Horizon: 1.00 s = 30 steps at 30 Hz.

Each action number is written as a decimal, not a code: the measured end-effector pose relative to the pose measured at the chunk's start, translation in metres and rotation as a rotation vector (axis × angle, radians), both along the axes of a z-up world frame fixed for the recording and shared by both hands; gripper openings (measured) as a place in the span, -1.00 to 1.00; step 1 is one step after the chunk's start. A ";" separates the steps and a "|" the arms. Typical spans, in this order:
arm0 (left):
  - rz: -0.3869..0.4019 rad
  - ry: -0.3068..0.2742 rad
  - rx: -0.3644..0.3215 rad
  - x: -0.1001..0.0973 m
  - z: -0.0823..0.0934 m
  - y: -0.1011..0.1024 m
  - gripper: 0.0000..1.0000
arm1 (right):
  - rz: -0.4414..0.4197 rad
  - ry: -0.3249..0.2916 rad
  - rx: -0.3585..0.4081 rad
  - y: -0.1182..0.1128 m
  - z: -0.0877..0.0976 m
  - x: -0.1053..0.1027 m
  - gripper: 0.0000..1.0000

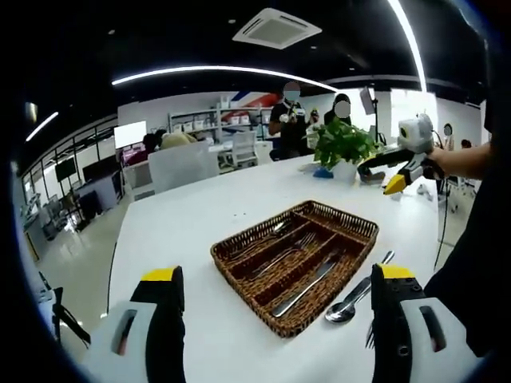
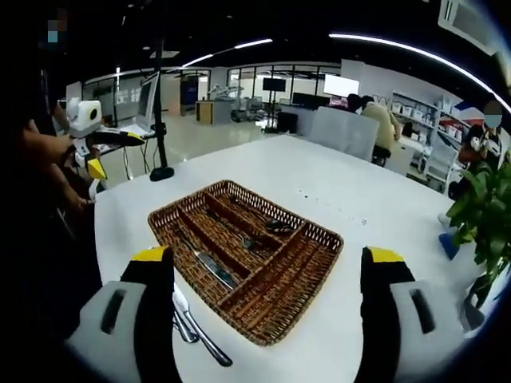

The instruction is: Arrange the knives, forks, and spoons in their matching storage slots by inserting each utensil handle-first until every utensil is classified and aligned in the correct compartment

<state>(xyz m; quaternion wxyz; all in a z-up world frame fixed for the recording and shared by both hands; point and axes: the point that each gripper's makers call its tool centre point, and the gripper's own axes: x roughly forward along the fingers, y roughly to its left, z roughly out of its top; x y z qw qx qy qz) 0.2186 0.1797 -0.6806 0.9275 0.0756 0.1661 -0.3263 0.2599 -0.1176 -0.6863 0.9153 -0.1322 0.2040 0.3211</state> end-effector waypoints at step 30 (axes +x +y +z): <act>-0.162 0.044 0.122 -0.012 -0.026 -0.040 0.98 | 0.013 -0.016 -0.034 -0.016 0.001 -0.007 0.98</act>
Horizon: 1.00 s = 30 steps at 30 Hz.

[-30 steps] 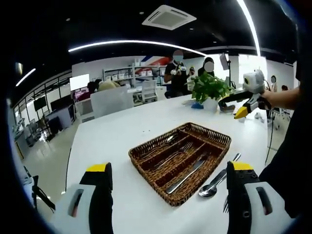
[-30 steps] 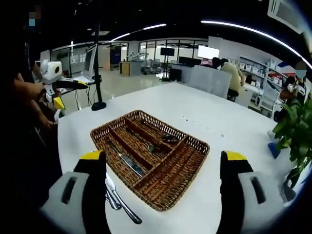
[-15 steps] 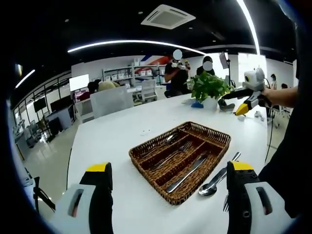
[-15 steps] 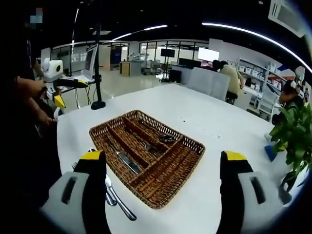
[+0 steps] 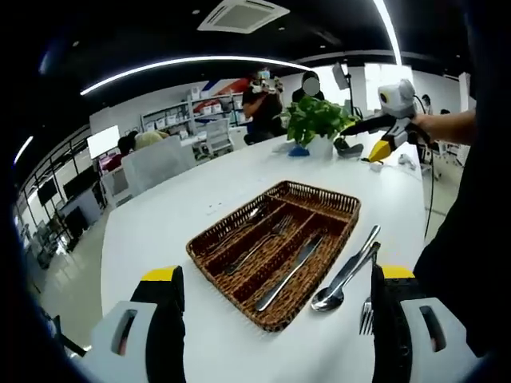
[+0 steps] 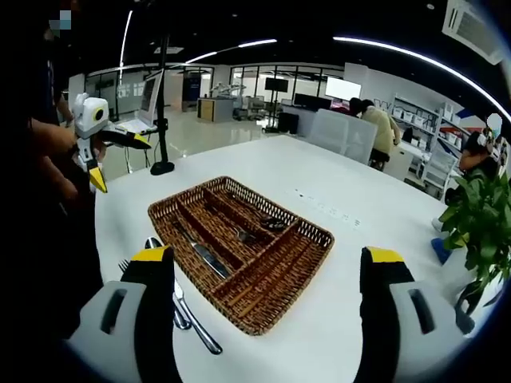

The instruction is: Arrange the knives, forks, and spoons in their matching storage slots by inserting each utensil handle-first until every utensil is classified and aligned in the correct compartment

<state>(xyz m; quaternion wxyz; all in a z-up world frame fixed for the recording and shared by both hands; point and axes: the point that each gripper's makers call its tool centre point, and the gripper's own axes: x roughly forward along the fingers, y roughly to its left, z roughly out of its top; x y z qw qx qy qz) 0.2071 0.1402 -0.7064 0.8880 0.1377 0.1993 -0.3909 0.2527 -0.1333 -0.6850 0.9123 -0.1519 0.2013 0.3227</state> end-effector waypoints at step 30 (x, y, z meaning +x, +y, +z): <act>-0.348 0.049 0.294 -0.017 -0.059 -0.078 0.21 | 0.015 0.003 0.003 -0.005 -0.007 -0.016 0.94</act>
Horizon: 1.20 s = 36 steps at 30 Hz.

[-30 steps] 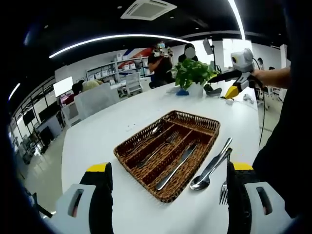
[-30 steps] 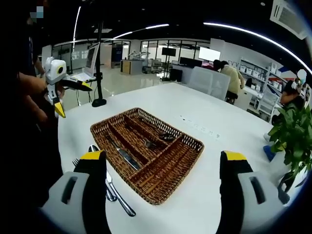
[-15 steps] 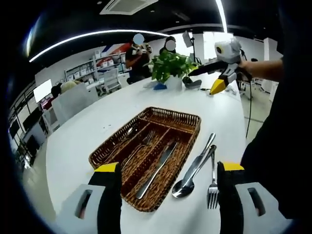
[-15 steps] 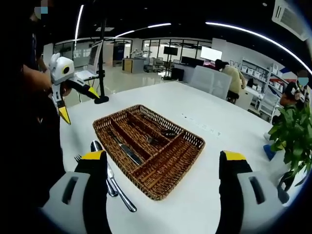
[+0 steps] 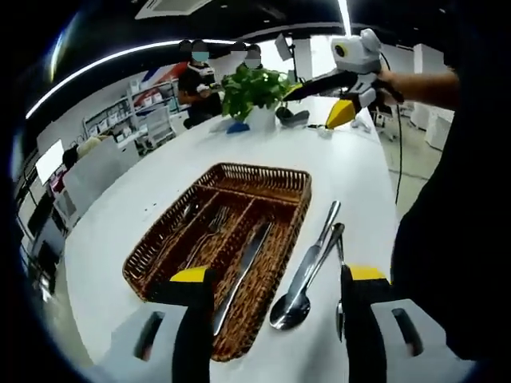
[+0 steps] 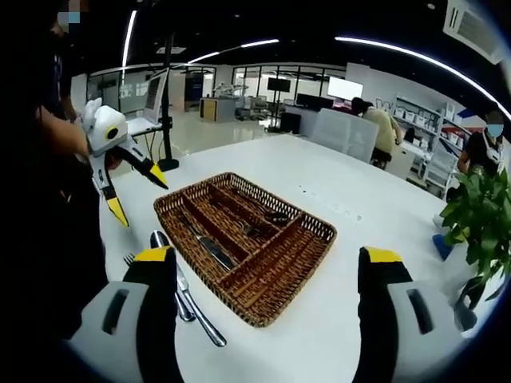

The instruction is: Arrange the knives, forks, and spoons in their matching storage slots by inserting each utensil handle-first until every utensil is classified and aligned in the correct compartment

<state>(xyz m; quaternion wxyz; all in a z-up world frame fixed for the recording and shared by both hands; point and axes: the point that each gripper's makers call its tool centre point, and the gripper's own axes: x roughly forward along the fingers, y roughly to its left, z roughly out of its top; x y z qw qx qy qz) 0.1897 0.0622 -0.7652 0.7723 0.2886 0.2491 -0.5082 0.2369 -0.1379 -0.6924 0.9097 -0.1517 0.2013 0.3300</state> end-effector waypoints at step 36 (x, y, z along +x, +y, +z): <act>-0.086 0.059 0.207 -0.004 -0.098 -0.049 -0.65 | -0.033 0.027 0.038 -0.011 -0.008 -0.012 0.84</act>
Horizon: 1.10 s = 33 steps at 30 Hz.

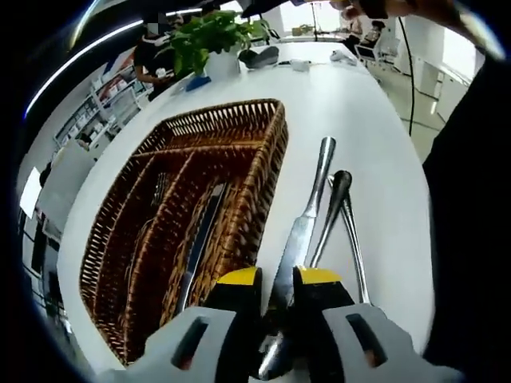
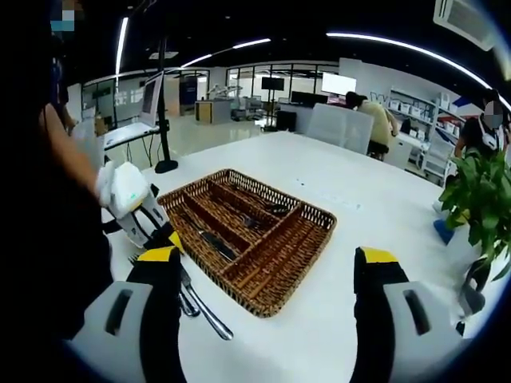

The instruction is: Arrange the knives, forks, and spoons in their matching storage slots by inserting each utensil handle-first until every utensil is classified and aligned in the correct compartment

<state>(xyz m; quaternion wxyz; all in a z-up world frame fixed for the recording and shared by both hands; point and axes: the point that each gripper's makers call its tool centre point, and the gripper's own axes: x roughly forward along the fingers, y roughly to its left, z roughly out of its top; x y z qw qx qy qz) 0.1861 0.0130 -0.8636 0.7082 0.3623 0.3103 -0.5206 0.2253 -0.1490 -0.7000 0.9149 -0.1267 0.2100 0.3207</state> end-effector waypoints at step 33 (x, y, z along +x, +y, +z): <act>-0.050 0.130 0.001 -0.017 0.004 0.002 -0.35 | -0.002 0.005 0.002 -0.001 -0.003 -0.002 0.83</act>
